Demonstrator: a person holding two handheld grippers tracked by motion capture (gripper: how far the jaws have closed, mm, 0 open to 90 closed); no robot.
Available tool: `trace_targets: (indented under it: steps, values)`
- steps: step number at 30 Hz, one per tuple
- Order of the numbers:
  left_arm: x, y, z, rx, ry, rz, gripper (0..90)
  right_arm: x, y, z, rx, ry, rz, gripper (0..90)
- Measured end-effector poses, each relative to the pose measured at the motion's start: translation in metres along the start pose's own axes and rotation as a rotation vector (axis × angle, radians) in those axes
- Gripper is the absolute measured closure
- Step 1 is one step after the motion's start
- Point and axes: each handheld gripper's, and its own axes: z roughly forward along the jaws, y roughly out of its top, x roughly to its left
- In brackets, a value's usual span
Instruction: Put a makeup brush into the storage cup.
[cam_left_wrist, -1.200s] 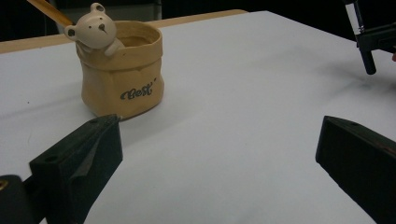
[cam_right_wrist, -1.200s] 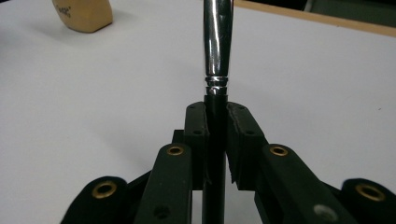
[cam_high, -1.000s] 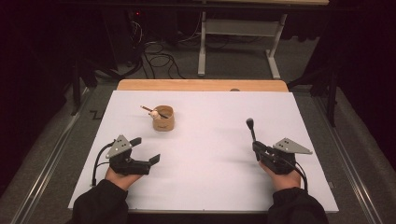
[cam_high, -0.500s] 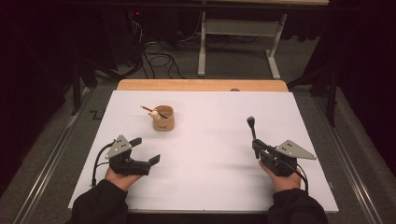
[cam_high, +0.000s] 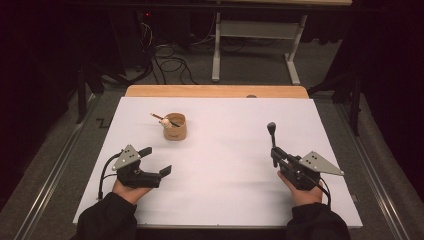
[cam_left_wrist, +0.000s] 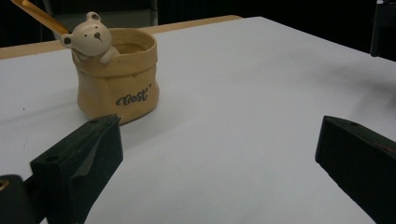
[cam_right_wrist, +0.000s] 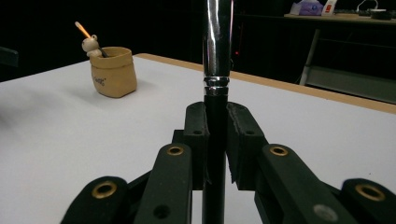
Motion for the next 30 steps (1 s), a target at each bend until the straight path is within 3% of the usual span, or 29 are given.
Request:
trace_targets:
  steps: [15, 23, 30]
  values:
    - [-0.005, 0.002, 0.004, 0.004, -0.015, 0.013, 1.7, 0.0, 0.001, 0.001, -0.01, 0.011, 0.017, 80.5]
    - [-0.014, 0.01, 0.013, -0.022, -0.054, 0.0, 2.3, 0.005, 0.002, 0.005, -0.009, 0.037, 0.003, 80.5]
    - [-0.027, 0.024, 0.021, -0.026, -0.07, 0.037, 2.8, 0.008, 0.003, 0.006, -0.009, 0.054, -0.007, 80.5]
